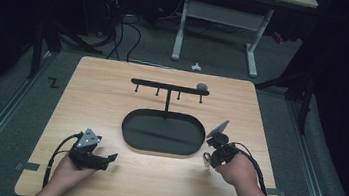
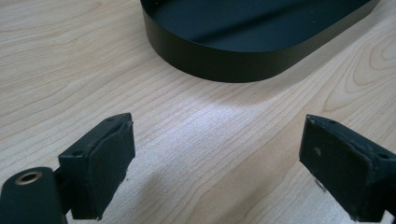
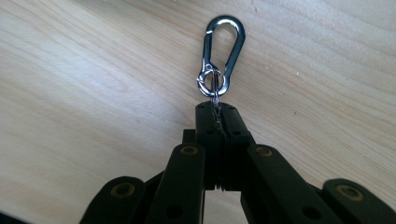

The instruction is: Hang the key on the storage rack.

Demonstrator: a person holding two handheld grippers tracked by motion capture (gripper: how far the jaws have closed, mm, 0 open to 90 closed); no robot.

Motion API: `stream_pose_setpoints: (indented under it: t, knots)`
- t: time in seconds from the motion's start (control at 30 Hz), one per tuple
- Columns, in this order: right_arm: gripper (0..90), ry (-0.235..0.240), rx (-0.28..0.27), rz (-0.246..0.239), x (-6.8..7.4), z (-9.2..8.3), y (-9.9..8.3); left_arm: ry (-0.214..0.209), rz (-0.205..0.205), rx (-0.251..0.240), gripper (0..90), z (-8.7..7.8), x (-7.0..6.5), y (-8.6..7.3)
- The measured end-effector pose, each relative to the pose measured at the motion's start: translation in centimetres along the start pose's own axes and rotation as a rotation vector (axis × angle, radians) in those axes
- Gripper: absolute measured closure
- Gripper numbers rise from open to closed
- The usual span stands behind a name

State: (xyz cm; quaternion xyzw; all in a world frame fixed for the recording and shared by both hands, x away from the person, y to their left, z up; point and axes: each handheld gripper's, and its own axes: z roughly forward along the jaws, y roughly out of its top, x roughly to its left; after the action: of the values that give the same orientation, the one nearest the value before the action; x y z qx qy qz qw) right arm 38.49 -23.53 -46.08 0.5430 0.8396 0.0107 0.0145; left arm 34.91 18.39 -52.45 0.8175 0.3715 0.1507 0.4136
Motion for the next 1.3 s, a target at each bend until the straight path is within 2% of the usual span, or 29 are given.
stream_pose_setpoints:
  t: [0.1,0.27,0.3,0.33,0.47,0.5,0.7,0.93,1.3]
  knots:
    - [88.4,0.012,0.003,-0.015,0.1,-1.1,0.3,-0.004,0.001,0.000,11.4,0.0,-0.1,0.0]
    - [88.5,0.010,0.021,-0.011,0.3,-3.0,0.8,-0.008,0.000,-0.002,11.4,0.0,-0.1,0.0]
    - [88.5,0.005,0.030,0.003,0.5,-3.4,0.8,-0.008,0.000,-0.002,11.5,-0.1,-0.1,0.0]
    - [88.5,0.006,0.034,-0.014,0.5,-3.7,0.9,-0.009,0.001,-0.001,11.4,-0.1,-0.1,0.0]
    - [88.5,-0.002,0.043,-0.018,0.9,-5.2,1.2,-0.010,-0.002,-0.002,11.5,-0.1,0.0,0.0]
    - [88.5,-0.003,0.039,-0.030,0.9,-5.6,1.3,-0.010,0.001,0.000,11.5,-0.1,-0.1,0.0]
    - [88.5,0.000,0.008,-0.015,1.2,-7.6,2.0,-0.008,-0.001,0.001,11.5,0.0,-0.1,0.0]
    - [88.4,-0.008,-0.012,-0.033,1.5,-9.7,3.0,-0.008,-0.002,0.002,11.6,0.0,-0.1,0.0]
    - [88.5,-0.008,-0.017,-0.043,2.3,-12.1,5.4,-0.010,-0.003,0.004,11.7,0.0,0.0,0.0]
